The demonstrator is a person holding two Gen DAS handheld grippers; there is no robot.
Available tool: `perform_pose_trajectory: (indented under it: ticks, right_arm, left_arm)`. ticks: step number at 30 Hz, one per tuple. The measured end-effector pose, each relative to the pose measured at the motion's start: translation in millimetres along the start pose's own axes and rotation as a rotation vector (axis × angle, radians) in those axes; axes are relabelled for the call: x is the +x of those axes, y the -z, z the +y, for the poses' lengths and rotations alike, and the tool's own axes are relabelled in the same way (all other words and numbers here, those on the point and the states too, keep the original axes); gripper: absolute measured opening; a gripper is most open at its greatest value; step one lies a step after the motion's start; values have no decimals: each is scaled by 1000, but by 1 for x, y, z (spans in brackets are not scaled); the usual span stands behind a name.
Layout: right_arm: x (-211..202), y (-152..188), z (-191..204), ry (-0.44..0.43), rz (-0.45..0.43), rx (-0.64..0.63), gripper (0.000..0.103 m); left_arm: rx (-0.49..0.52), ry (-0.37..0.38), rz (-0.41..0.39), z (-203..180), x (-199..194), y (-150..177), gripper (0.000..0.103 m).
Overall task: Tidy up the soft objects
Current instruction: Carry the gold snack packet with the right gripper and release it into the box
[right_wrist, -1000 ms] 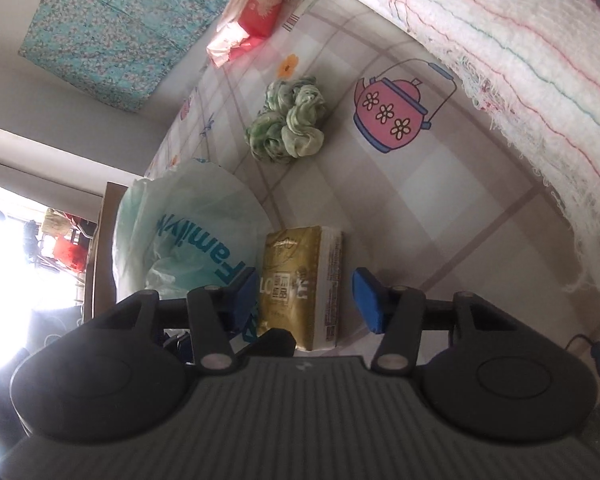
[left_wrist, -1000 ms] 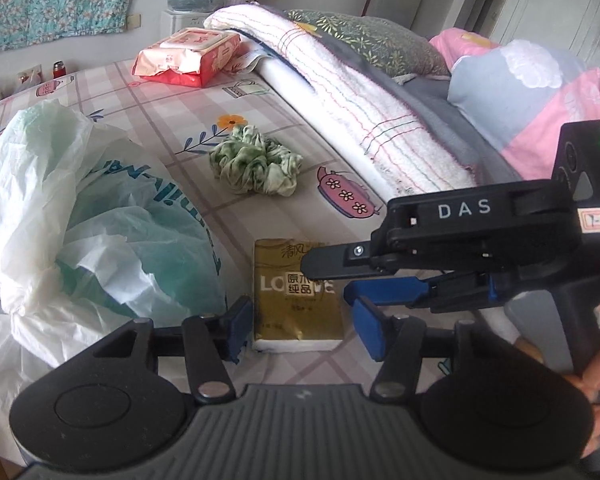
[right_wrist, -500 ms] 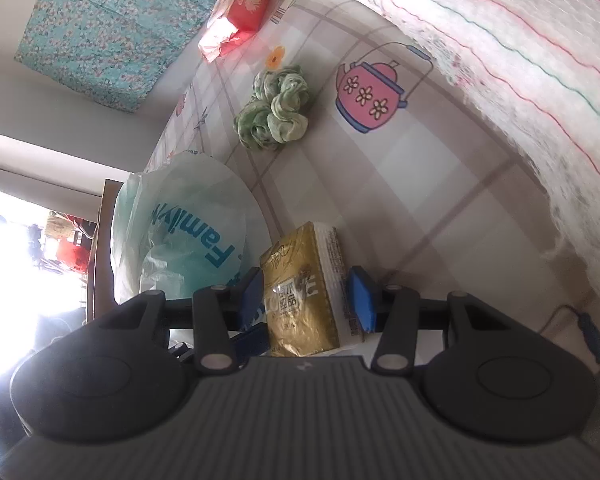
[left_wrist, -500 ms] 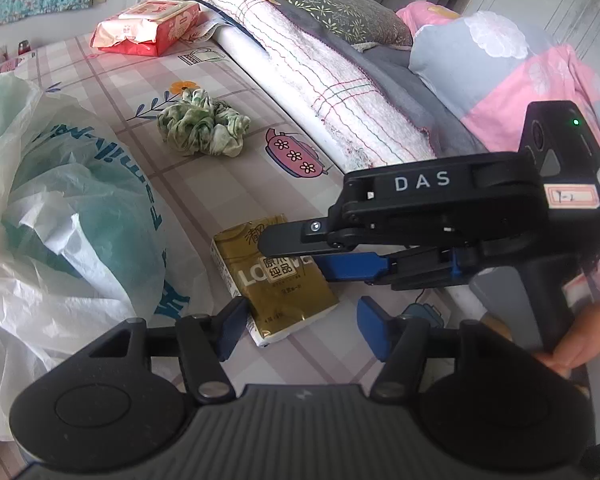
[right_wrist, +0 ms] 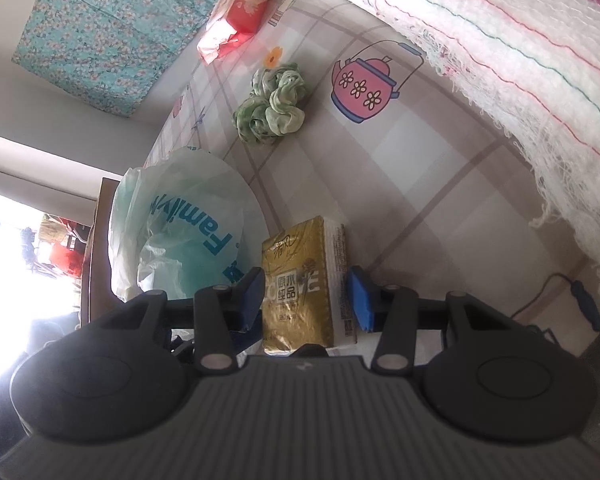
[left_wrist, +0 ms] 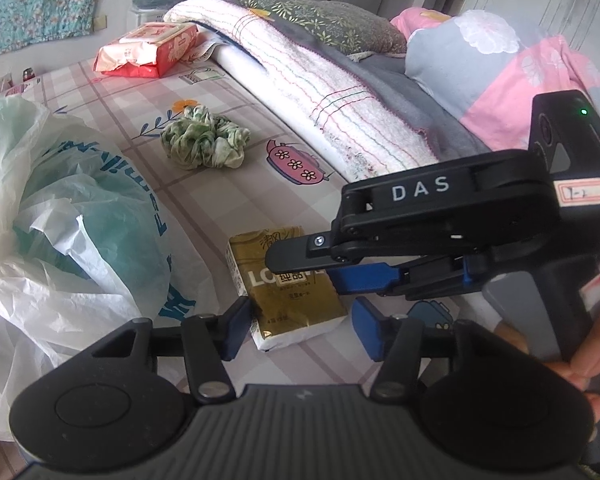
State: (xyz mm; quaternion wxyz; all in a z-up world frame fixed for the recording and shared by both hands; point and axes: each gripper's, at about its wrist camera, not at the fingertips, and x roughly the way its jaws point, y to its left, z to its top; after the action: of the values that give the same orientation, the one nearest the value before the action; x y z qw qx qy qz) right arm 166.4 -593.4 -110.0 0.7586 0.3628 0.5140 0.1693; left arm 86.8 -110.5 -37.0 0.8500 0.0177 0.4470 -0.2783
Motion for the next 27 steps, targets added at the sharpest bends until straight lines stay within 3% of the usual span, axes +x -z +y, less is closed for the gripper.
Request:
perform_pose_trajectory:
  ticks: [10,16,22,27]
  right_arm:
    - [-25,11,23,5,-67,-63,45]
    - [-40,12,63,-24,-108,-158,45]
    - [-40,11,136,-108,-125,-326,46]
    - [-14,21,211,-207,-53,-478,47]
  left_arm:
    - [19,4,-83,-8,-29,2,56]
    - [12,-35,-205,-5,-67,-3,56]
    - [-37,-138,-358,21,-125,-10,56]
    - [-100,-293,-450,56,-176,-7,56]
